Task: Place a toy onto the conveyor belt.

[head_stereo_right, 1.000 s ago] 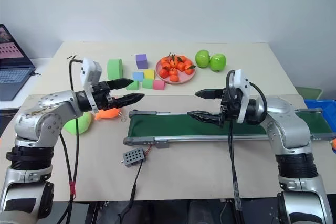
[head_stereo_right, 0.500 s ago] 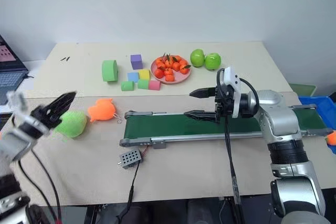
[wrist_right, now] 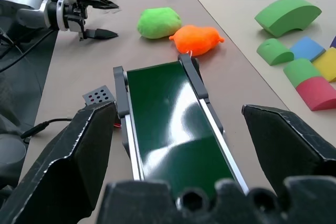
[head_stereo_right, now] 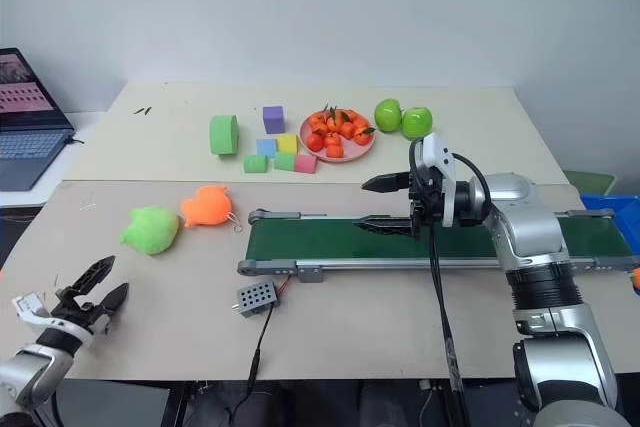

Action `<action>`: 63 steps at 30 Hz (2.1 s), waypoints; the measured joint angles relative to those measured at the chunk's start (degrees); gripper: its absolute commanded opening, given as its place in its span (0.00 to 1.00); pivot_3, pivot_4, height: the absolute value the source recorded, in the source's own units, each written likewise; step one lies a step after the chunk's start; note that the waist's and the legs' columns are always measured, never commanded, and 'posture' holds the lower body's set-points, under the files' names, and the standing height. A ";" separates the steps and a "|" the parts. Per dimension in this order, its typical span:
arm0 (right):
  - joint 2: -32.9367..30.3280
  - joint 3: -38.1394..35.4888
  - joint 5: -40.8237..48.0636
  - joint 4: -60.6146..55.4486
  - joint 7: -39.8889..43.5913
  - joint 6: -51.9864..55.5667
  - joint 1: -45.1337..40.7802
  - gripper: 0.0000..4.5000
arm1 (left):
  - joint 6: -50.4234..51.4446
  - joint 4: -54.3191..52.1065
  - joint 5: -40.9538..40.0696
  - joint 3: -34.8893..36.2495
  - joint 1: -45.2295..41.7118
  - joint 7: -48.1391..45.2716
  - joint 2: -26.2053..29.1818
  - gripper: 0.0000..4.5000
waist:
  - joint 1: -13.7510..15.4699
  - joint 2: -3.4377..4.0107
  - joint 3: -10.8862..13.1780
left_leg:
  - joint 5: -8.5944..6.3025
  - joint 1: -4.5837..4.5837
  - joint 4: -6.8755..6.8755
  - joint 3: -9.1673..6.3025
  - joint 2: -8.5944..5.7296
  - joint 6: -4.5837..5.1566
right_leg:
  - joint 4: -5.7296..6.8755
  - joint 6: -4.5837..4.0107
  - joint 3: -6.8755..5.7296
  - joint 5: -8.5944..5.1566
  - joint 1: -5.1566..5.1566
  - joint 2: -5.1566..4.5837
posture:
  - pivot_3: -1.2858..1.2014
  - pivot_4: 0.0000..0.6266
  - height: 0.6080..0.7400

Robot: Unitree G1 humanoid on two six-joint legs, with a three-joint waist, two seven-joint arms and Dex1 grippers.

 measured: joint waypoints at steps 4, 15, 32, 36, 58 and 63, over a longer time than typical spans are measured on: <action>-1.11 -0.58 -0.05 -0.61 -0.34 0.02 0.04 1.00 | -2.13 5.04 0.31 -0.30 -4.71 1.41 0.79 0.99 | -0.09 0.00 -0.01 | 0.00 0.14 -0.01 0.01 0.00 0.00 | -0.01 0.00 0.01 0.00 0.11 0.00 | 0.52 0.24 0.99; -1.92 -1.27 0.11 -3.81 -2.03 0.52 1.30 1.00 | -3.19 13.36 3.52 -3.79 -15.01 5.97 2.99 0.99 | -0.13 -0.01 -0.01 | 0.00 0.11 -0.04 0.01 -0.01 -0.01 | -0.02 0.00 0.02 0.00 0.09 0.00 | 0.52 0.24 0.99; -2.75 -1.86 0.10 -5.06 -3.31 0.64 2.62 1.00 | -6.09 14.83 5.36 -4.71 -18.40 5.58 3.96 0.21 | -0.13 -0.05 0.01 | 0.00 -0.08 -0.09 -0.04 0.00 -0.02 | -0.04 0.00 -0.02 0.00 -0.02 -0.01 | 0.52 0.24 0.99; -2.76 -1.85 0.08 -4.96 -3.24 0.64 2.55 1.00 | -8.82 4.15 4.30 -5.46 -22.45 3.02 3.78 0.21 | 0.01 -0.12 0.05 | 0.04 -0.24 -0.09 -0.14 0.00 -0.10 | -0.04 0.00 -0.11 0.01 -0.08 -0.02 | 0.52 0.24 0.99; -4.05 -1.61 -1.47 -1.41 -0.76 0.19 -0.65 1.00 | -72.66 -20.17 73.89 -67.85 -28.06 -3.88 15.13 0.21 | -0.94 -0.13 0.10 | -0.01 -0.27 -0.47 0.14 0.03 -0.13 | -0.29 0.04 0.12 0.03 -0.26 0.06 | 0.52 0.24 0.99; -4.86 -2.24 -1.46 -1.78 -1.03 0.15 0.71 1.00 | -95.84 -19.17 93.20 -73.44 -25.25 2.86 19.44 0.21 | -0.01 -0.12 0.12 | -0.05 -0.32 -0.49 0.17 0.01 -0.07 | -0.37 0.04 0.11 0.03 -0.27 0.02 | 0.52 0.24 0.99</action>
